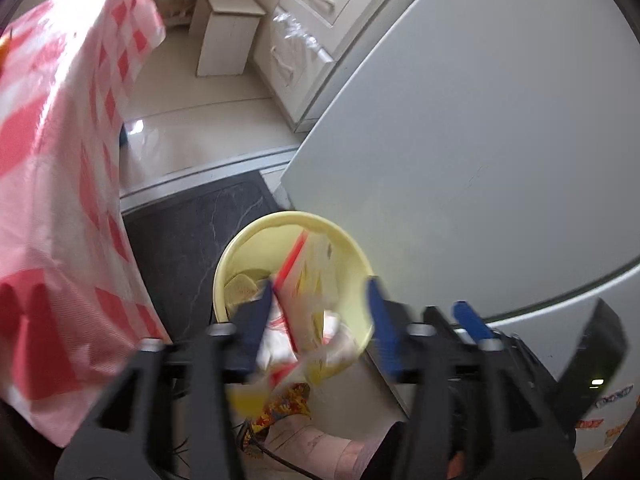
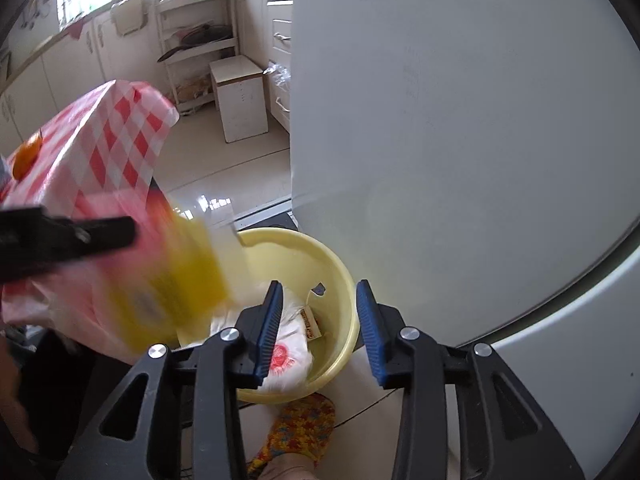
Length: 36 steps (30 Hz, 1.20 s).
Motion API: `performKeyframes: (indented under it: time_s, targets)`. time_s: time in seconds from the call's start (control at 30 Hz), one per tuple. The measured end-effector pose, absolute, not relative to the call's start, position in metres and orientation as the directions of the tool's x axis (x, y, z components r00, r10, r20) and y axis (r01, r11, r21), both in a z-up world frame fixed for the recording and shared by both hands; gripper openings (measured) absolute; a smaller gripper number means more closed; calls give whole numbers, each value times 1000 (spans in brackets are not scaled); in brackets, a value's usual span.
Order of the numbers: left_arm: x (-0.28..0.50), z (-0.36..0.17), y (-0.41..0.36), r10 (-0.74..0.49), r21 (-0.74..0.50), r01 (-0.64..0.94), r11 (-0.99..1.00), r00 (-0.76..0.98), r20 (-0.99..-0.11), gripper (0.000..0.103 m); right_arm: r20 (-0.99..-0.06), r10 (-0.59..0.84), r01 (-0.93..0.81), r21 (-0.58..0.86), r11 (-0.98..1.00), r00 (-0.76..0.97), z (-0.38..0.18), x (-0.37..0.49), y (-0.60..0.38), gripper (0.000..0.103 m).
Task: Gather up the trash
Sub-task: 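Open both grippers to drop the wrapper and bag into the bucket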
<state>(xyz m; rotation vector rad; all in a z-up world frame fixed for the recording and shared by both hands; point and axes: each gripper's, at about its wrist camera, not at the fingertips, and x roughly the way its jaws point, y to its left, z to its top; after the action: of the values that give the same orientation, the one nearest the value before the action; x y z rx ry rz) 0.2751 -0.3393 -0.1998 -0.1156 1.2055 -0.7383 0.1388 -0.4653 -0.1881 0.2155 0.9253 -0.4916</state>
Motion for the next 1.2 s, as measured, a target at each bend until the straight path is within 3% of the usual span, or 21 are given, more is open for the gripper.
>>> performKeyframes:
  time_s: [0.13, 0.27, 0.5, 0.77, 0.93, 1.2]
  targets:
    - [267, -196, -324, -569, -440, 458, 772, 190, -800, 79, -797, -292, 510, 23, 860, 529, -181, 130, -466, 41]
    - [262, -178, -289, -564, -418, 460, 783, 243, -789, 84, -773, -252, 483, 80, 872, 583, -170, 131, -457, 45]
    - [251, -129, -179, -459, -301, 370, 879, 490, -741, 90, -705, -175, 301, 56, 952, 688, -147, 136, -398, 55]
    - [298, -103, -10, -194, -254, 11, 967, 679, -708, 92, -648, -96, 68, -68, 995, 756, -139, 136, -320, 61]
    - [340, -105, 57, -81, -258, -153, 954, 698, -712, 92, -655, -47, -3, -74, 997, 754, -141, 148, -294, 61]
    - [427, -122, 99, -4, -213, -236, 948, 662, -750, 93, -653, 34, -87, -49, 995, 757, -136, 166, -261, 61]
